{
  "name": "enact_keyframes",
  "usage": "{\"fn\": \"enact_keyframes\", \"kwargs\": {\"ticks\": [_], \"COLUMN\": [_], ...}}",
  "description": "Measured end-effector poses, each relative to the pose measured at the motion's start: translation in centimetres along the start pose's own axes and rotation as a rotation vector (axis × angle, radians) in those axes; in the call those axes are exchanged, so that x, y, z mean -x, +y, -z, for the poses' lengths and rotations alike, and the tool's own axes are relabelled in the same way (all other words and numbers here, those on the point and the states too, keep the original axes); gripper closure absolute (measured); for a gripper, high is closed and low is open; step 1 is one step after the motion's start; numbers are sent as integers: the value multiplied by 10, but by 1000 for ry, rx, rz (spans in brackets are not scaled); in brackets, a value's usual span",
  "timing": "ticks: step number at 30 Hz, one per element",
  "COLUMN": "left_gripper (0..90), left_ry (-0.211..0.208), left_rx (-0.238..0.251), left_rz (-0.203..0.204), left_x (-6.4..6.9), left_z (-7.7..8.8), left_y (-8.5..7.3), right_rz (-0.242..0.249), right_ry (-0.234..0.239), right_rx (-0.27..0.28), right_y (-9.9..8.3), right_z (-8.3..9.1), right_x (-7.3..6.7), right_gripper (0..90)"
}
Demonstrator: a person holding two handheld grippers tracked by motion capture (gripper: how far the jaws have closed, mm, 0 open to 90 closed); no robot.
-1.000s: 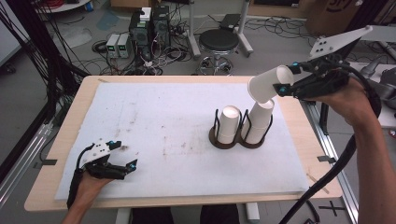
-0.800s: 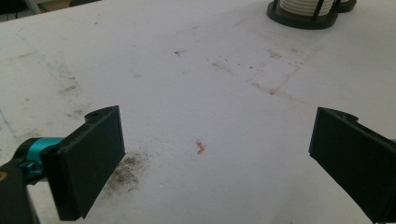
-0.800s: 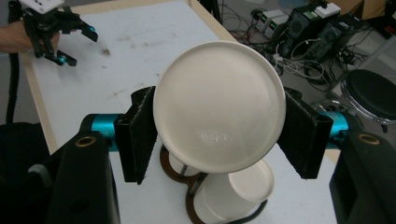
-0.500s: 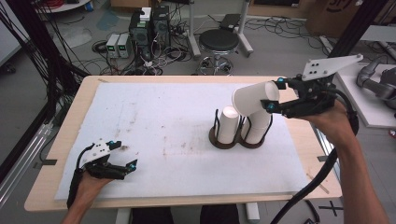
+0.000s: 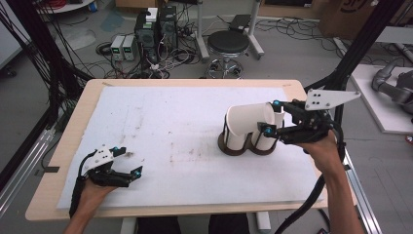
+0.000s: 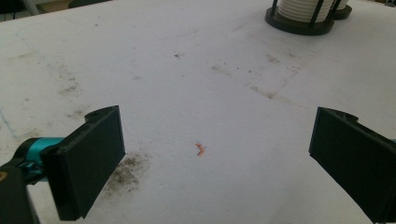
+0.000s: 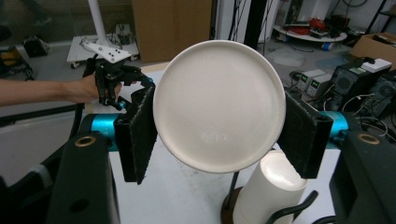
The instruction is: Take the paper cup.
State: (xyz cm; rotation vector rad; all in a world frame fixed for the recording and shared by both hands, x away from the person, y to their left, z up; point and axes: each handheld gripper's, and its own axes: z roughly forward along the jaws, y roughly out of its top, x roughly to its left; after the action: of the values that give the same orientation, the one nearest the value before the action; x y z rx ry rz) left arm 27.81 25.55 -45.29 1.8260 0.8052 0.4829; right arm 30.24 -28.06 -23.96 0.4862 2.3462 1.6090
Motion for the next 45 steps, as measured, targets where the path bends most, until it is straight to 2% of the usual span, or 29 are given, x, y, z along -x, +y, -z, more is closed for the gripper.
{"fn": "enact_keyframes", "kwargs": {"ticks": [3,5,6,7,14,22,32,33,45], "left_gripper": [33,33,33,33,33,33,33,33,33], "left_ry": [1,1,1,2,5,0,-2,0,7], "left_rx": [4,7,7,5,5,6,13,14,28], "left_rz": [-4,-1,2,2,2,6,11,11,4], "left_x": [0,0,0,0,0,-1,-1,-1,0], "left_z": [1,1,1,1,1,1,2,2,3], "left_y": [0,0,0,0,0,0,-1,-1,-1], "right_rz": [-12,-40,-40,-51,-107,-142,-134,-134,-136], "right_ry": [8,23,23,23,42,58,59,54,65], "right_rx": [28,56,56,83,152,166,161,148,147], "right_y": [-8,-22,-22,-31,-59,-81,-103,-104,-111], "right_z": [-3,-8,-8,-12,-26,-39,-53,-53,-56], "right_x": [-1,-4,-4,-5,-6,-5,-13,-13,-20], "right_gripper": [353,353,353,353,353,353,353,353,353]}}
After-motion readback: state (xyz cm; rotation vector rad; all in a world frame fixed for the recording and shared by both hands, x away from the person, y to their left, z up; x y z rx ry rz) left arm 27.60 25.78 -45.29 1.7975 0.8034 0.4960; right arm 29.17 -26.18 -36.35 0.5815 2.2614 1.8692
